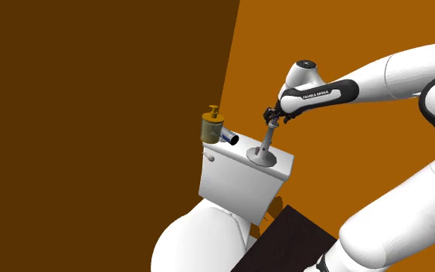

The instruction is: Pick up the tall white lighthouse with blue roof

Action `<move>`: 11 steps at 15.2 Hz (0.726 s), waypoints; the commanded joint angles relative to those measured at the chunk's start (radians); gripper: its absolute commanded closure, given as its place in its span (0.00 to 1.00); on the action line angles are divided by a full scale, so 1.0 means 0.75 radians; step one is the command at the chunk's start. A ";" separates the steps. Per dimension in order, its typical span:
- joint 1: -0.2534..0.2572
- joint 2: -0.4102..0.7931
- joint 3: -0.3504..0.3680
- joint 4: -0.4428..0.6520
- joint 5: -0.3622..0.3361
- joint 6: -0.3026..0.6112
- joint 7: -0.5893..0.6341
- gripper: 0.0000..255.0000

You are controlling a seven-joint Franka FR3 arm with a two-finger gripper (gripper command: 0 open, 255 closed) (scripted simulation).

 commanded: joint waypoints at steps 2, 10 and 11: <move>-0.005 0.023 -0.001 -0.031 -0.018 0.054 0.023 0.00; -0.008 0.037 0.000 -0.049 -0.029 0.084 0.038 1.00; -0.008 0.037 0.000 -0.050 -0.029 0.085 0.038 1.00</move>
